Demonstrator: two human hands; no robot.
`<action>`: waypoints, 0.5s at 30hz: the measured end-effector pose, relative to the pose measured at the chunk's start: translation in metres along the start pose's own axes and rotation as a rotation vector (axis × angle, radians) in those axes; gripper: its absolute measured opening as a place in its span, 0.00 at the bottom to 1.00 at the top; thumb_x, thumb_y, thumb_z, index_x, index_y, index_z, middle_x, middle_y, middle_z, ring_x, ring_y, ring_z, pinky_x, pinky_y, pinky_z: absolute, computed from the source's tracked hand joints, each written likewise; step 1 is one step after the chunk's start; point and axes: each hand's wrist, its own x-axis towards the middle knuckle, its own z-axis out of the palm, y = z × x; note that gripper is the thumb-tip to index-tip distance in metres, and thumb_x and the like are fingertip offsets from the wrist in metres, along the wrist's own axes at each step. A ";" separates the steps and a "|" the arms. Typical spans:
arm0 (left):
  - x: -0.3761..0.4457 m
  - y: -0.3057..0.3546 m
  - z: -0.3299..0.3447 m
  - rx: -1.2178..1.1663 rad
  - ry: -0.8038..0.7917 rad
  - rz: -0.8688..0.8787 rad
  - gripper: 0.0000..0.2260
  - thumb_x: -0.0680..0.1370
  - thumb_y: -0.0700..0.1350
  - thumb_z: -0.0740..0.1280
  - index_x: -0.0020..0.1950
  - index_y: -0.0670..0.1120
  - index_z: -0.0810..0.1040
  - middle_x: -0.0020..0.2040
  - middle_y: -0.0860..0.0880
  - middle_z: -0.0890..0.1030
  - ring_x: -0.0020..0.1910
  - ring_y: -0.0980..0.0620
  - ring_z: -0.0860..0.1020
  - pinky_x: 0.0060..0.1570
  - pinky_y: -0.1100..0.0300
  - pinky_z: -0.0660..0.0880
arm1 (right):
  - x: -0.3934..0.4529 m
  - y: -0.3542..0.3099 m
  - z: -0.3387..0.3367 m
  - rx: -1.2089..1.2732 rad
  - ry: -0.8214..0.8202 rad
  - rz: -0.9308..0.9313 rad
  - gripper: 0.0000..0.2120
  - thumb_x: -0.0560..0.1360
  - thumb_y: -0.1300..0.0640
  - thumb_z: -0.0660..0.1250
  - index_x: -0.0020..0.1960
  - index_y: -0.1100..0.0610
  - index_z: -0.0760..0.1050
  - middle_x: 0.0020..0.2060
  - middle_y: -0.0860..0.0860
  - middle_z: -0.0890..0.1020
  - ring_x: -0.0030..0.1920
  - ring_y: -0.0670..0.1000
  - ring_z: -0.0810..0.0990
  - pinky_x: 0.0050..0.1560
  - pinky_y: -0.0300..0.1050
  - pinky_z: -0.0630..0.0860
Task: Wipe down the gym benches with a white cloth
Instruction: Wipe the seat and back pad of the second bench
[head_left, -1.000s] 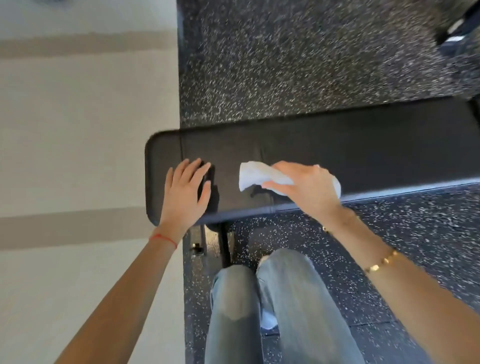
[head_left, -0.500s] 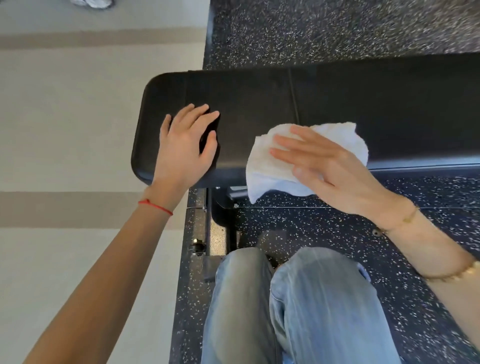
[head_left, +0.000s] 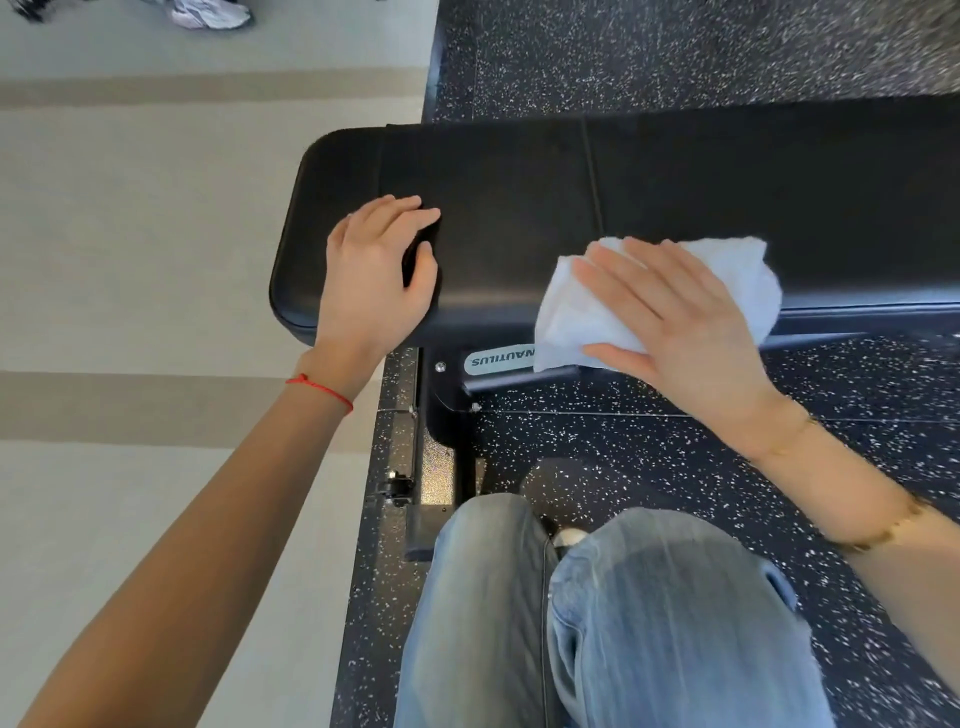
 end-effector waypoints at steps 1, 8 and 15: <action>0.001 0.000 0.001 0.002 0.003 -0.003 0.16 0.79 0.43 0.60 0.66 0.45 0.78 0.67 0.46 0.77 0.71 0.46 0.71 0.71 0.44 0.65 | 0.001 0.000 0.001 -0.022 0.013 0.014 0.30 0.81 0.40 0.61 0.76 0.57 0.66 0.73 0.53 0.71 0.73 0.59 0.70 0.72 0.60 0.67; 0.000 -0.001 0.003 0.008 0.001 -0.012 0.17 0.80 0.43 0.60 0.66 0.45 0.77 0.68 0.46 0.77 0.71 0.46 0.70 0.72 0.42 0.64 | 0.034 -0.031 0.018 -0.164 0.007 -0.119 0.32 0.81 0.37 0.58 0.77 0.57 0.63 0.75 0.52 0.69 0.73 0.56 0.70 0.72 0.56 0.68; 0.001 -0.001 0.006 -0.011 0.039 0.008 0.17 0.79 0.43 0.60 0.65 0.45 0.78 0.67 0.46 0.78 0.70 0.46 0.72 0.71 0.42 0.65 | 0.002 0.003 0.017 -0.116 0.108 -0.028 0.31 0.81 0.38 0.61 0.77 0.55 0.65 0.74 0.49 0.69 0.74 0.56 0.69 0.72 0.57 0.69</action>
